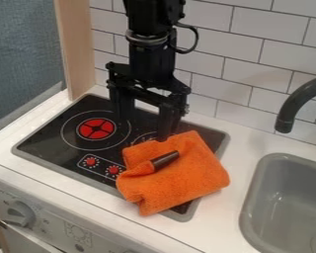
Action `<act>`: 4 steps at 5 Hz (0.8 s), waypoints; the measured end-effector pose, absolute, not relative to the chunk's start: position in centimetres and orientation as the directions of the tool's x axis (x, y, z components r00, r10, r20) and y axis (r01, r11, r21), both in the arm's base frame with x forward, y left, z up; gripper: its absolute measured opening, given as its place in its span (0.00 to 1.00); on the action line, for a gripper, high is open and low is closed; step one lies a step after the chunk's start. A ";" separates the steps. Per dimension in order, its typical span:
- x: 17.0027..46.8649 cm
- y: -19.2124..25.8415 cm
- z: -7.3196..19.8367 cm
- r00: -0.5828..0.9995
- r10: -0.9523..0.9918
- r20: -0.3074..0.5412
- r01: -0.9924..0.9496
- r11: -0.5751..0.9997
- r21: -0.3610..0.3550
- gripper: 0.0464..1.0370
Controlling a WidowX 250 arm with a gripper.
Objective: Unfold the cloth from center to bottom right
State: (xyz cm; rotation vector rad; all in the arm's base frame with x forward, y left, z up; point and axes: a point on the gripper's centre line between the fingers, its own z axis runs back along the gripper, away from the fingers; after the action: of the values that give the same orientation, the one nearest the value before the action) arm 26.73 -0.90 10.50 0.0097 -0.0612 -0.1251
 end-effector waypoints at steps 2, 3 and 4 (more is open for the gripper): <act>26.9 -1.0 8.3 0.988 -0.152 0.012 0.152 0.988 0.016 0.96; 27.4 -1.1 7.8 0.988 -0.152 0.020 0.151 0.988 0.036 0.96; 27.5 -0.8 6.3 0.989 -0.147 -0.010 0.147 0.988 0.052 0.96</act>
State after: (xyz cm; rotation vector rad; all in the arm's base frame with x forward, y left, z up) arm 27.53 -0.81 6.28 0.0530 0.0060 -0.1475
